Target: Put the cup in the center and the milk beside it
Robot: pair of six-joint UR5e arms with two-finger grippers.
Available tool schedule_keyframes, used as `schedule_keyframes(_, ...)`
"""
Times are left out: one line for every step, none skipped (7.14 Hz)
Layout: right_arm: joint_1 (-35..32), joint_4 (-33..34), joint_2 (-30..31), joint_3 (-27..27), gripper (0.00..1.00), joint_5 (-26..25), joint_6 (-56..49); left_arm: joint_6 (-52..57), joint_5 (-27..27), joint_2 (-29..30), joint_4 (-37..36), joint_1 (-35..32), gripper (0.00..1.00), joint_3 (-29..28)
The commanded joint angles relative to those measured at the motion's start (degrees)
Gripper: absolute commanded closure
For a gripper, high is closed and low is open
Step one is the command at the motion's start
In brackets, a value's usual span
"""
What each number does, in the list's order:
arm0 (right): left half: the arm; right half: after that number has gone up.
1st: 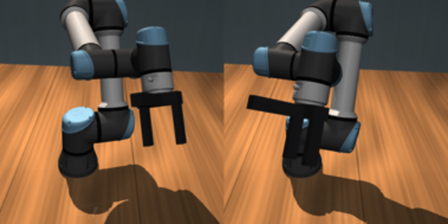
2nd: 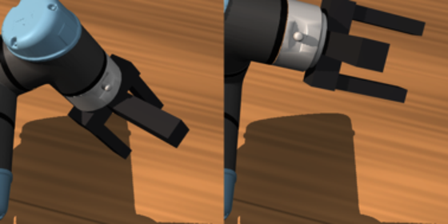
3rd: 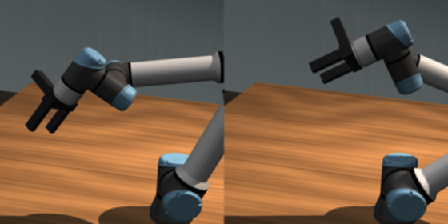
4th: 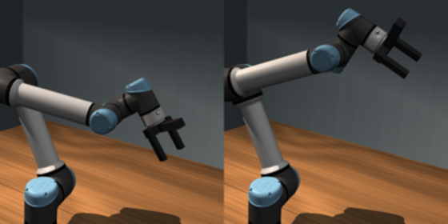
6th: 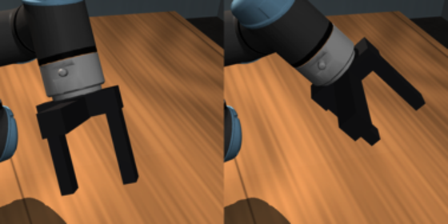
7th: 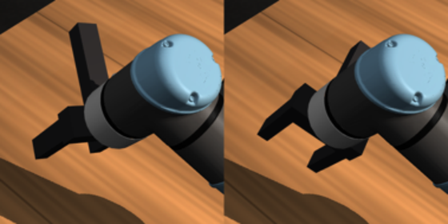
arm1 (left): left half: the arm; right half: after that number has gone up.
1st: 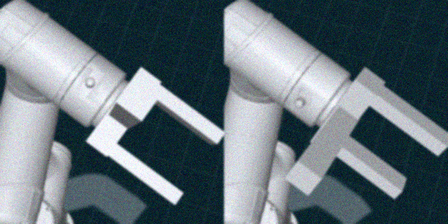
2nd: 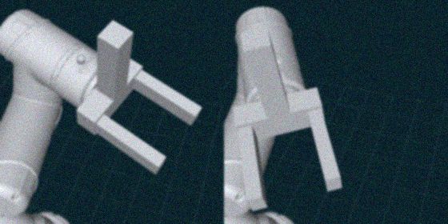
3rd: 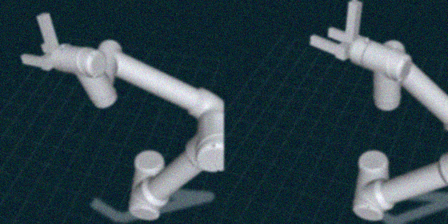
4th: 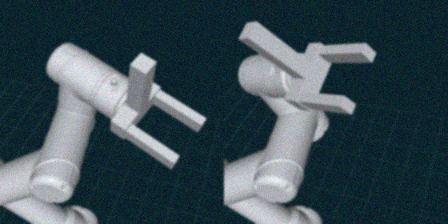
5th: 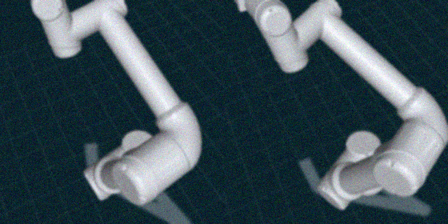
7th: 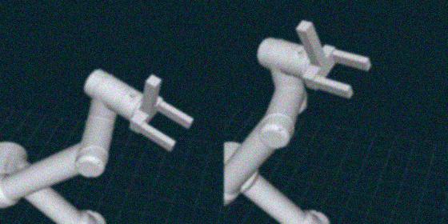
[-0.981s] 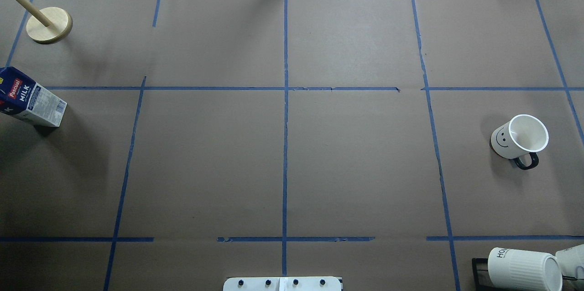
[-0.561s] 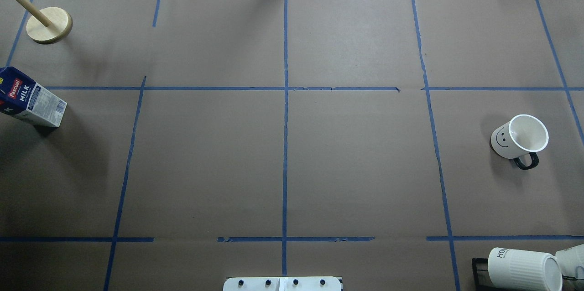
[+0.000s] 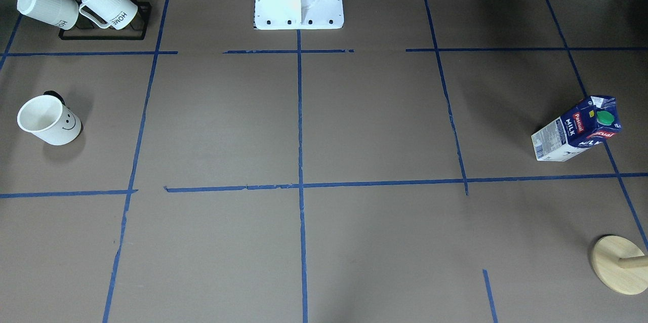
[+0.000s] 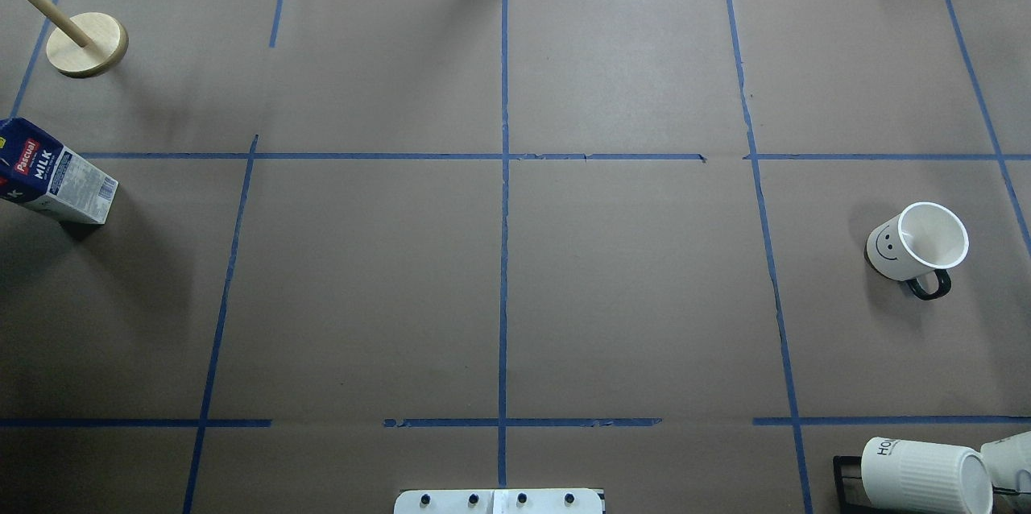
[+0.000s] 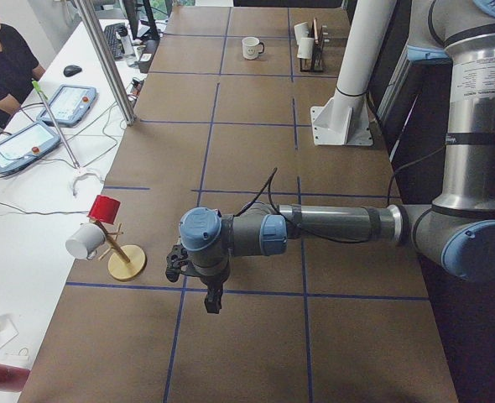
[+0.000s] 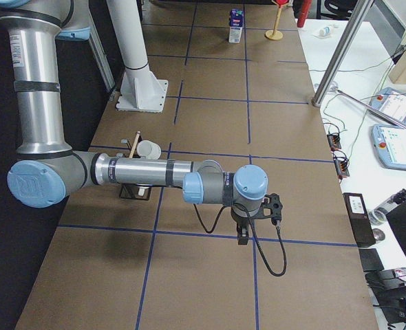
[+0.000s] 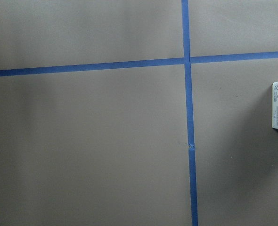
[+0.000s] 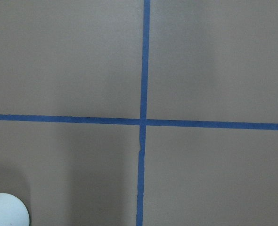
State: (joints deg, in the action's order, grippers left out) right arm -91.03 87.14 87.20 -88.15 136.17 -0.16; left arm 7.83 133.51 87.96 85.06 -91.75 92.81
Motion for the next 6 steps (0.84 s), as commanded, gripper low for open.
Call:
schedule_keyframes(1.5,0.3,-3.2,-1.2,0.00,-0.3,-0.1,-0.1,0.0,-0.1,-0.1,0.0,0.00,0.7)
schedule_keyframes(2.4,-0.1,-2.8,-1.4,0.00,0.1,0.2,-0.1,0.0,-0.1,-0.1,0.0,0.00,0.9)
schedule_keyframes(4.1,-0.3,-2.7,-2.4,0.00,1.1,2.1,-0.1,0.0,-0.1,-0.1,0.0,0.00,1.1)
schedule_keyframes(5.7,-2.0,-2.7,-3.2,0.00,1.6,11.1,-0.1,0.0,-0.1,-0.1,0.0,0.00,1.1)
schedule_keyframes(8.4,-9.7,-0.9,-3.5,0.00,1.6,17.8,-0.1,-0.1,-0.2,-0.1,0.0,0.00,1.1)
schedule_keyframes(10.8,-18.5,1.0,-3.5,0.00,1.9,25.4,-0.2,0.0,-0.2,-0.1,0.0,0.00,1.3)
